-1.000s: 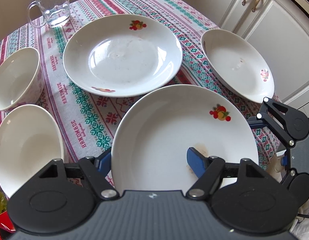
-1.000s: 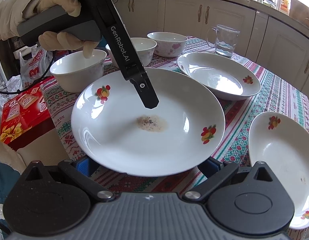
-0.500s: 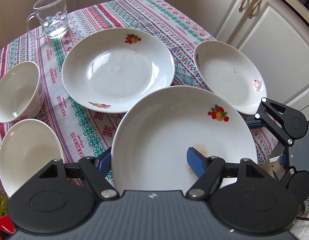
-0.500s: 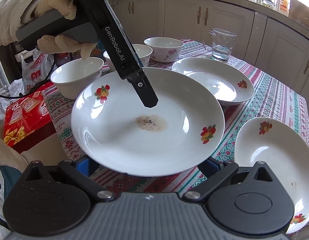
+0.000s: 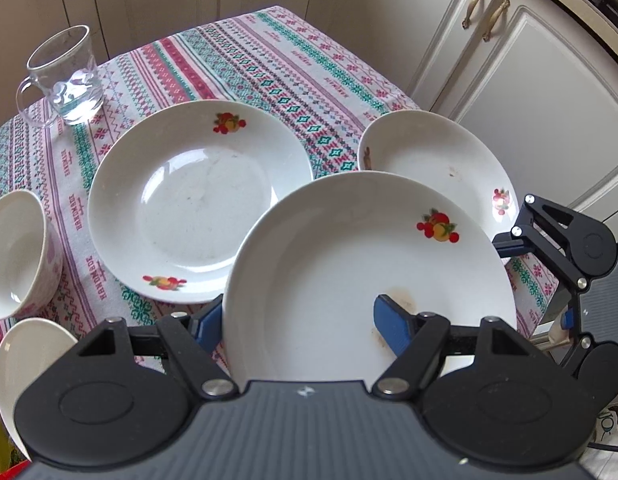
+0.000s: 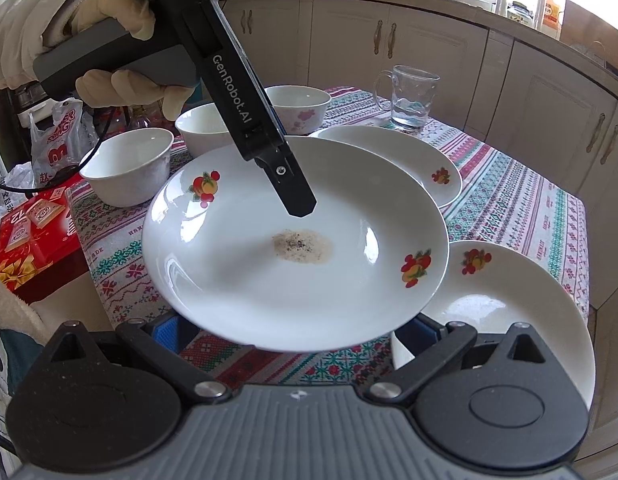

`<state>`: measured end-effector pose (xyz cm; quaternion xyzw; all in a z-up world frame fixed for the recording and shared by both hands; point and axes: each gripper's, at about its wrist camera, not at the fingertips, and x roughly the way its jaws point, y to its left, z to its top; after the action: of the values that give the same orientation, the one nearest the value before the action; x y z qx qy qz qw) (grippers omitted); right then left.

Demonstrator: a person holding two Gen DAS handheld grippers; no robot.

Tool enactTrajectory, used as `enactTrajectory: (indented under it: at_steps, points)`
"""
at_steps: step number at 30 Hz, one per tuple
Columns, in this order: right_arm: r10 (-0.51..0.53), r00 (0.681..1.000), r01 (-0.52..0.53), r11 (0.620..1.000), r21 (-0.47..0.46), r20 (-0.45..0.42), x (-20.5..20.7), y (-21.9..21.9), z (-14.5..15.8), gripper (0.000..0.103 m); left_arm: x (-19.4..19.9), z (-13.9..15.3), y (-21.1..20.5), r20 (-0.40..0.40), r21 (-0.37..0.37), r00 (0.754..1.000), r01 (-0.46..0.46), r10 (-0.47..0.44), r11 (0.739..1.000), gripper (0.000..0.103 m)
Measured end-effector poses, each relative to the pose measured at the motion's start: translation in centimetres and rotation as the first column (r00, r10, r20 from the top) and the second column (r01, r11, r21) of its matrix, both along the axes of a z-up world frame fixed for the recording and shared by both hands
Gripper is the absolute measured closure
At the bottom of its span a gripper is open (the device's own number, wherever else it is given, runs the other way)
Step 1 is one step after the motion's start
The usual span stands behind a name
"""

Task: Organize plates and bowls
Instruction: 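Lower the stained plate with the left gripper onto the flower-decal plate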

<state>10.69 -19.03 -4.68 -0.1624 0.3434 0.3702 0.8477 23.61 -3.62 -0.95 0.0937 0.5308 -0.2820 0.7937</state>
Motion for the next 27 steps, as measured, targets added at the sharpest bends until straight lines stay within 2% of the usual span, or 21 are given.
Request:
enactTrajectory:
  at_steps: [27]
  points:
    - [-0.195, 0.981, 0.195, 0.980, 0.030, -0.001, 1.6, -9.1, -0.3, 0.000, 5.1, -1.2, -11.1, 0.002, -0.004, 0.988, 0.153, -0.153, 0.988, 0.027]
